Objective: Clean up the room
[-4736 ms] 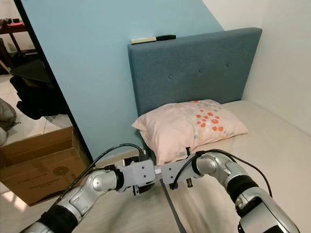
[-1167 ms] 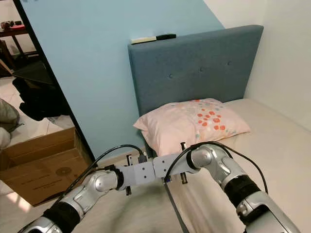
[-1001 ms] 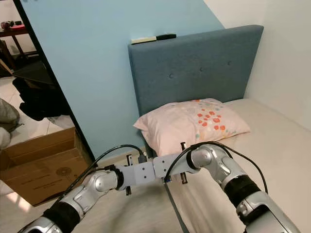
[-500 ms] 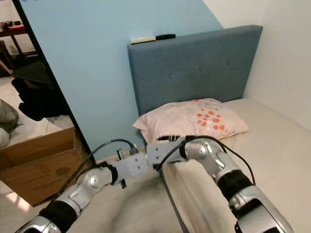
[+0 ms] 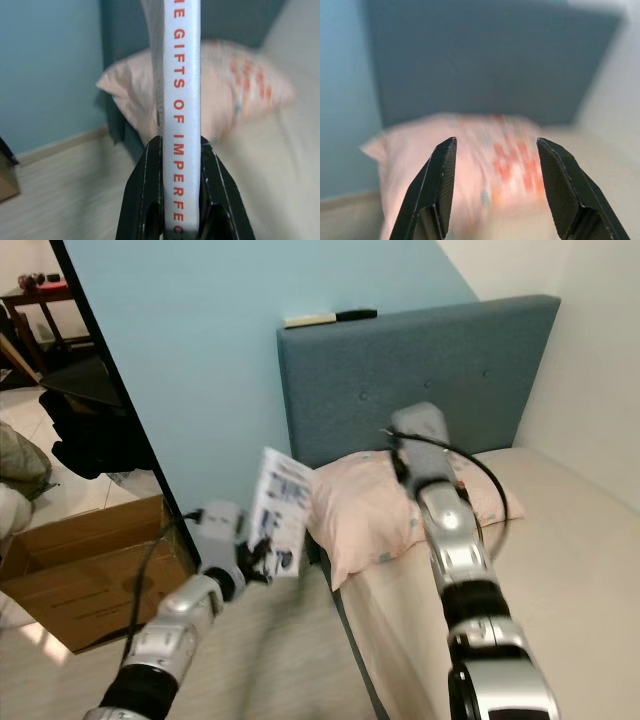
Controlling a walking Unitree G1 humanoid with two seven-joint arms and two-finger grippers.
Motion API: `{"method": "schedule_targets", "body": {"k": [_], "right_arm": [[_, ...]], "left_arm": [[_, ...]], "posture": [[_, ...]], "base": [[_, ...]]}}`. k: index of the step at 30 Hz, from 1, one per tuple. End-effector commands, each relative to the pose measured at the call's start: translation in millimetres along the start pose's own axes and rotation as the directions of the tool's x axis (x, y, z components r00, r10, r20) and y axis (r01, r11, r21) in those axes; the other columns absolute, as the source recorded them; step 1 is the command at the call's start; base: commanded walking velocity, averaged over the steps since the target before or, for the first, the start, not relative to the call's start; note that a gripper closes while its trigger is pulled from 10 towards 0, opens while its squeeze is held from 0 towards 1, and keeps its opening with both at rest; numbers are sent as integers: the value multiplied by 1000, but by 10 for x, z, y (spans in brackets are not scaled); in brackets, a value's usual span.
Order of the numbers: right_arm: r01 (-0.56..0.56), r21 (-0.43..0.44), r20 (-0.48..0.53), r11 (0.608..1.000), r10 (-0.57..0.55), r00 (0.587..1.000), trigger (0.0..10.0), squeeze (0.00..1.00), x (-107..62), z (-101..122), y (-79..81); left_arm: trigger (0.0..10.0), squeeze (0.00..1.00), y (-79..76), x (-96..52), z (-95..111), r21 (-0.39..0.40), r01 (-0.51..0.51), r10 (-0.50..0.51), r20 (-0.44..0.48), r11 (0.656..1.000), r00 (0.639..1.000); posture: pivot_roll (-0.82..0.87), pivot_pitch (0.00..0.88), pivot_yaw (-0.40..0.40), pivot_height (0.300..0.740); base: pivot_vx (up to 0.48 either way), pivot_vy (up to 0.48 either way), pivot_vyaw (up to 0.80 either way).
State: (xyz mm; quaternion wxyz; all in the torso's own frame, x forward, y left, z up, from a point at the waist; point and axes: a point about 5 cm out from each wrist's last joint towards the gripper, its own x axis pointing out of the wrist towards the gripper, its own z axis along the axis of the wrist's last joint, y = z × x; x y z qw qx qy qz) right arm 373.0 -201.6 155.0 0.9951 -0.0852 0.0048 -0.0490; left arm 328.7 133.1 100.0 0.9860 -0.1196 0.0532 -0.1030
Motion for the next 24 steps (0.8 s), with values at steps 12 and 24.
{"method": "schedule_targets", "body": {"k": [12, 24], "right_arm": [[-193, 459, -308, 867, 359, 881, 10000, 0, -397, -623, 627], [-365, 728, -186, 580, 680, 709, 10000, 0, -830, -637, 1022]], "left_arm": [[10000, 0, -266, 42, 194, -472, 106, -81, 73, 875, 994], [10000, 0, -184, -88, 317, -573, 193, -133, 145, 797, 980]], "posture": [[82, 11, 60, 740], [86, 18, 64, 740]], "base": [[0, 0, 0], [0, 0, 0]]}}
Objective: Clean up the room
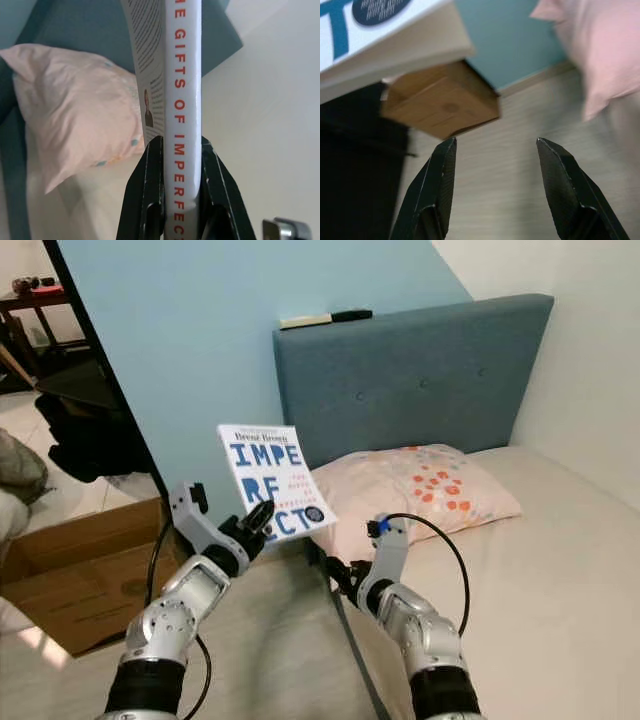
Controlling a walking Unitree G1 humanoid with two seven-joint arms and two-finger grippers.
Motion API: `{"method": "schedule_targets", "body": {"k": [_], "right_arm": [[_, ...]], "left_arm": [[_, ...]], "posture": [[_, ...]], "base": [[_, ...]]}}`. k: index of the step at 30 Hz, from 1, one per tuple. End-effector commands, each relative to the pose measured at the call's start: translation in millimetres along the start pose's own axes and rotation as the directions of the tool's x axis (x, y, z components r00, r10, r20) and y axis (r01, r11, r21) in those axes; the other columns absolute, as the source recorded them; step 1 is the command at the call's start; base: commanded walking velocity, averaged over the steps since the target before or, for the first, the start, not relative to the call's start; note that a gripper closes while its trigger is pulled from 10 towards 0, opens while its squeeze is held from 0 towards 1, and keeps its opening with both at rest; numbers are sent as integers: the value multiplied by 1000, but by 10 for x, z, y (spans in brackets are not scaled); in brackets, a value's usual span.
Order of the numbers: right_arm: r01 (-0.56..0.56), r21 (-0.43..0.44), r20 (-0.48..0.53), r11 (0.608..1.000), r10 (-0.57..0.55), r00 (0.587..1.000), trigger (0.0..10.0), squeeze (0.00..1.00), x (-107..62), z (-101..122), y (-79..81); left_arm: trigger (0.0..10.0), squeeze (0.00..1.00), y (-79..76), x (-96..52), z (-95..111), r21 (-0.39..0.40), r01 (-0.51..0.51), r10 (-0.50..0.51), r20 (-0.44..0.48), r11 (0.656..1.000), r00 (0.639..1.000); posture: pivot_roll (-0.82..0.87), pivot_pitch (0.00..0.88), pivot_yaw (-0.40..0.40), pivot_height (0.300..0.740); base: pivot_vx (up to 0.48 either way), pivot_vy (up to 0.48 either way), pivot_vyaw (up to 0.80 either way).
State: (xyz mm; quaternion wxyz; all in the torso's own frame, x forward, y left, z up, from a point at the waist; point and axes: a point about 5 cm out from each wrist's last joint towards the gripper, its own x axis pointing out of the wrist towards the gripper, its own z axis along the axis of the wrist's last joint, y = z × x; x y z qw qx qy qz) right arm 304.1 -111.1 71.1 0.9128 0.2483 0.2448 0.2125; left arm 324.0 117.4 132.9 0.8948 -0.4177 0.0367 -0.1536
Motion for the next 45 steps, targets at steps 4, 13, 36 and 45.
{"method": "schedule_targets", "body": {"k": [4, 13, 36, 45], "right_arm": [[-224, 151, 30, 963, 222, 975, 10000, 0, -102, -98, 255], [-378, 154, 27, 913, 379, 925, 10000, 0, -315, -146, 348], [-465, 51, 208, 884, 446, 871, 10000, 0, -676, 39, 322], [-456, 32, 145, 890, 447, 883, 10000, 0, -769, 11, 248]], "left_arm": [[10000, 0, 118, -140, 87, -3, 9, -9, 6, 1000, 1000], [10000, 0, 351, -227, 231, -27, -80, 81, 39, 996, 996], [10000, 0, -246, 84, 193, -175, 277, -282, -3, 945, 959], [10000, 0, 221, -257, 148, 46, 123, -117, -117, 991, 986]], "posture": [[87, 21, 69, 740], [87, 22, 72, 740], [64, 20, 87, 740], [65, 16, 89, 740]], "base": [[0, 0, 0], [0, 0, 0], [0, 0, 0], [0, 0, 0]]}}
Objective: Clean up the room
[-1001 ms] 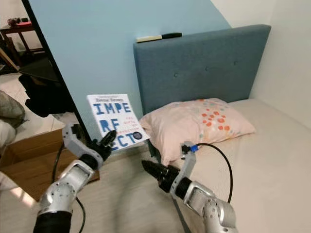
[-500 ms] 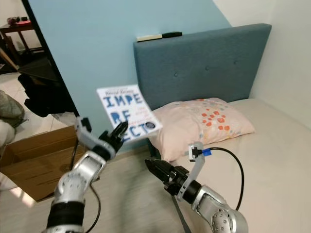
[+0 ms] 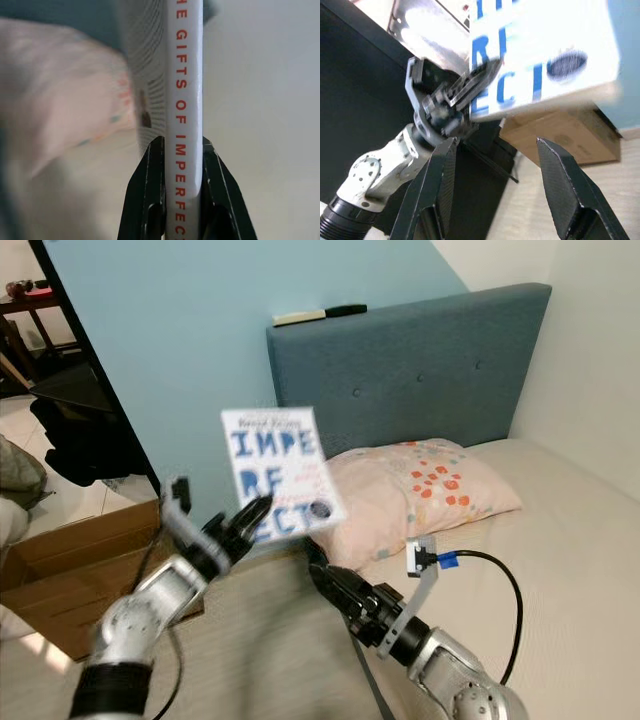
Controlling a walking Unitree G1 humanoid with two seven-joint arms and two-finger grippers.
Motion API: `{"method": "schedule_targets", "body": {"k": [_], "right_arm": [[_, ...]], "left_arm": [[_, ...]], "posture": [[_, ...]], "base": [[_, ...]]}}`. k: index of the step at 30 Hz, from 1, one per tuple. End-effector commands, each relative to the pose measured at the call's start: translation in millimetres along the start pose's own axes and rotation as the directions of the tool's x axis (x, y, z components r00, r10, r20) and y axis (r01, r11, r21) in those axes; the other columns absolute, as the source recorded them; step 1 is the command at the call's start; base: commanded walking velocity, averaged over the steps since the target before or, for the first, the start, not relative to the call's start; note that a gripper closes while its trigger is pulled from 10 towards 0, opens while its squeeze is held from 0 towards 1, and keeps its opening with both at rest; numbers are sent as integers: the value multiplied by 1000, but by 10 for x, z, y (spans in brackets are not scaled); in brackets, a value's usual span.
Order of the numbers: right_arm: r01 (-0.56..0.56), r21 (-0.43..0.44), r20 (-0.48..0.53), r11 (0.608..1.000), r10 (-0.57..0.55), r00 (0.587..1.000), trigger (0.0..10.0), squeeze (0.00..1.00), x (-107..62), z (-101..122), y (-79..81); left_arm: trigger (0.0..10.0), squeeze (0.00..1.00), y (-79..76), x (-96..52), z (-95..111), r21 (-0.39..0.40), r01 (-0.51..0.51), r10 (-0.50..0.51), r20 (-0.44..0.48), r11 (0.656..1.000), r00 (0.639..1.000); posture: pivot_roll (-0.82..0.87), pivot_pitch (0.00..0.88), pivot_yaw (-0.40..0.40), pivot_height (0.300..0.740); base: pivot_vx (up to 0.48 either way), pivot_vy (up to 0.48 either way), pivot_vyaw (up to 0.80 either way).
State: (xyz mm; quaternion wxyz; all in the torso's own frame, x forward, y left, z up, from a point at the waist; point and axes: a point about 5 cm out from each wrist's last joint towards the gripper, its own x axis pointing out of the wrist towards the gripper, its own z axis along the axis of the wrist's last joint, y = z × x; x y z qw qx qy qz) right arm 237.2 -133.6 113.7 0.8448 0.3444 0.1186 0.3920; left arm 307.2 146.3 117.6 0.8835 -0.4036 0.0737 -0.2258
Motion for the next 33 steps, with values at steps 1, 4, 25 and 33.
{"method": "schedule_targets", "body": {"k": [1, 4, 25, 33], "right_arm": [[26, -5, -16, 1000, -26, 1000, 10000, 0, 6, -1, -39], [56, 1, -43, 998, -55, 998, 10000, 0, -24, 19, -89], [355, 121, -324, 927, -302, 897, 10000, 0, -116, -304, -364], [407, 295, -323, 864, -311, 894, 10000, 1000, -113, -405, -403]], "left_arm": [[10000, 0, 28, -52, 20, 45, -14, 14, 2, 999, 1000], [10000, 0, 125, -142, -101, 21, -76, 76, -1, 997, 997], [10000, 0, 215, -63, -549, -33, -174, 170, -94, 984, 981], [10000, 0, 177, -9, -532, -97, -172, 166, -62, 980, 984]], "posture": [[65, 14, 86, 740], [62, 11, 80, 740], [48, 15, 75, 740], [49, 17, 76, 740]], "base": [[0, 0, 0], [0, 0, 0], [0, 0, 0], [0, 0, 0]]}}
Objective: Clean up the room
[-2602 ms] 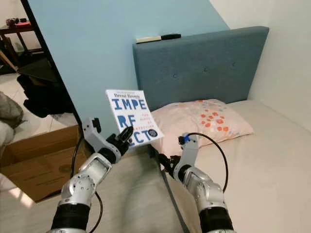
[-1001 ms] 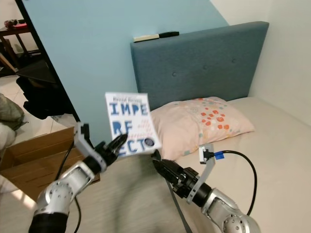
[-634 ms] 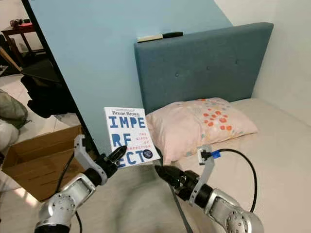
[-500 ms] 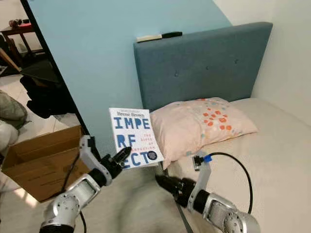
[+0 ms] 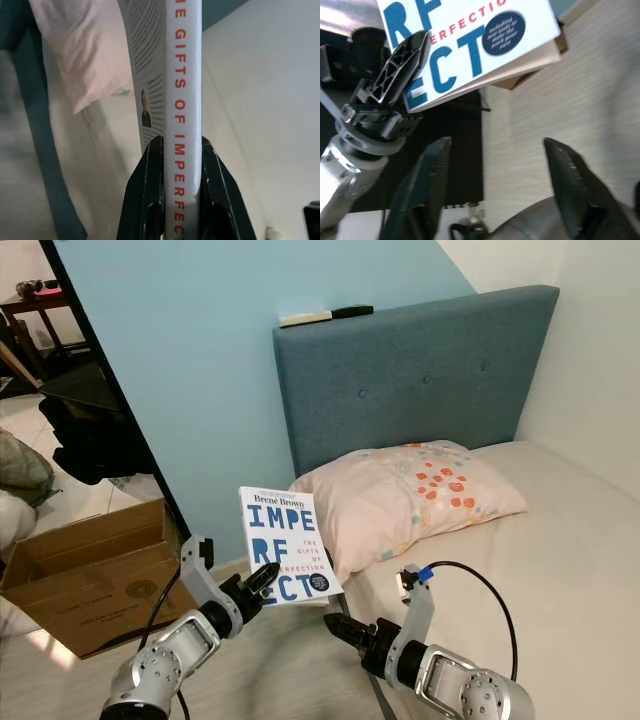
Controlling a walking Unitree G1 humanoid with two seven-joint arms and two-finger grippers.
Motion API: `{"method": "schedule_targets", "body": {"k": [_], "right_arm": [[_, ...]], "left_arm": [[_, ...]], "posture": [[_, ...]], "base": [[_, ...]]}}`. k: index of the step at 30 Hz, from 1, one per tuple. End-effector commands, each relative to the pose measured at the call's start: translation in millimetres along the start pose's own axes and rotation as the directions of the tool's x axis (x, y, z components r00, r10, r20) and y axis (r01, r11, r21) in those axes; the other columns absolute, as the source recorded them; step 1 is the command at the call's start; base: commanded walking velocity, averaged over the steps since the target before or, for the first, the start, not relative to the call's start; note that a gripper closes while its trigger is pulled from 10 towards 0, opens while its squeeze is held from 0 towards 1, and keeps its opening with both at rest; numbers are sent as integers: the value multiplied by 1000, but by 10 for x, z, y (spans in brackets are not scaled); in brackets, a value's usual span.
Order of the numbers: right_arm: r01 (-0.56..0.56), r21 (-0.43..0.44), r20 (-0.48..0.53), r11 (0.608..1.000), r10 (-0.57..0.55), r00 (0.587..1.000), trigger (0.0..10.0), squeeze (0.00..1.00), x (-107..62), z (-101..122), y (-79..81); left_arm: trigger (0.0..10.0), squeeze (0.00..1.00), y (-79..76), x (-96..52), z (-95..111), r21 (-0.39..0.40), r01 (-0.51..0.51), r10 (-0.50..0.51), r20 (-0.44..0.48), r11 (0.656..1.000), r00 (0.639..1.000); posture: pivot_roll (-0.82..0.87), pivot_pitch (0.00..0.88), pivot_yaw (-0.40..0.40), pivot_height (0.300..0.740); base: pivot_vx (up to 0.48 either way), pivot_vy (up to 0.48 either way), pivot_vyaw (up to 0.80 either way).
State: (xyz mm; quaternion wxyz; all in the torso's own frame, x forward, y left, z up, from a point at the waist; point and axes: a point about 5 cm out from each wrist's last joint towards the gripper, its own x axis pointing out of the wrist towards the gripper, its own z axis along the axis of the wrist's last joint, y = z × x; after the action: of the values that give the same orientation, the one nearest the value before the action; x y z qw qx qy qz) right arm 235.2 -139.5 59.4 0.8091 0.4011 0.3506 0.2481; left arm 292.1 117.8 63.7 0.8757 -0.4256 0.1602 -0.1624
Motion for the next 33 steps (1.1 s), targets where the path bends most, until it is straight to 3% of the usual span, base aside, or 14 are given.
{"method": "schedule_targets", "body": {"k": [1, 3, 11, 12, 13, 22, 27, 29, 33], "right_arm": [[16, 91, -12, 996, -15, 1000, 10000, 1000, 9, -51, -46], [-5, 220, -3, 976, 6, 1000, 10000, 1000, 41, -103, -38], [-91, 392, 64, 915, 72, 995, 10000, 1000, 128, -68, 27], [-112, 406, 73, 907, 90, 993, 10000, 886, 145, -54, 48], [-142, 414, 89, 899, 115, 989, 10000, 0, 159, -30, 80], [-294, 405, 146, 866, 256, 955, 10000, 0, 147, 61, 297], [-278, 390, 126, 878, 248, 961, 10000, 0, 156, 53, 315], [-237, 374, 108, 897, 212, 971, 10000, 0, 192, 45, 297], [-262, 350, 136, 899, 228, 964, 10000, 0, 221, 95, 348]], "left_arm": [[10000, 0, -17, 24, 102, -51, 1, 2, 66, 999, 998], [10000, 0, -23, 49, 174, -123, -1, 15, 108, 992, 994], [10000, 0, -69, 78, 170, -165, 19, -3, 95, 986, 995], [10000, 0, -77, 78, 151, -170, 24, -9, 88, 985, 996], [10000, 0, -86, 77, 131, -179, 28, -14, 77, 983, 997], [10000, 0, -118, 91, 78, -180, 33, -24, 51, 983, 998], [10000, 0, -167, 109, 87, -177, 59, -50, 52, 982, 997], [10000, 0, -249, 134, 111, -180, 108, -101, 51, 978, 994], [10000, 0, -349, 152, 127, -178, 170, -167, 31, 969, 985]], "posture": [[47, 19, 78, 740], [48, 18, 82, 740], [50, 16, 80, 740], [51, 15, 78, 740], [52, 15, 78, 740], [56, 15, 77, 740], [51, 14, 82, 740], [51, 14, 84, 740], [54, 14, 83, 740]], "base": [[0, 0, 0], [0, 0, 0], [0, 0, 0], [0, 0, 0], [0, 0, 0], [0, 0, 0], [0, 0, 0], [0, 0, 0], [0, 0, 0]]}}
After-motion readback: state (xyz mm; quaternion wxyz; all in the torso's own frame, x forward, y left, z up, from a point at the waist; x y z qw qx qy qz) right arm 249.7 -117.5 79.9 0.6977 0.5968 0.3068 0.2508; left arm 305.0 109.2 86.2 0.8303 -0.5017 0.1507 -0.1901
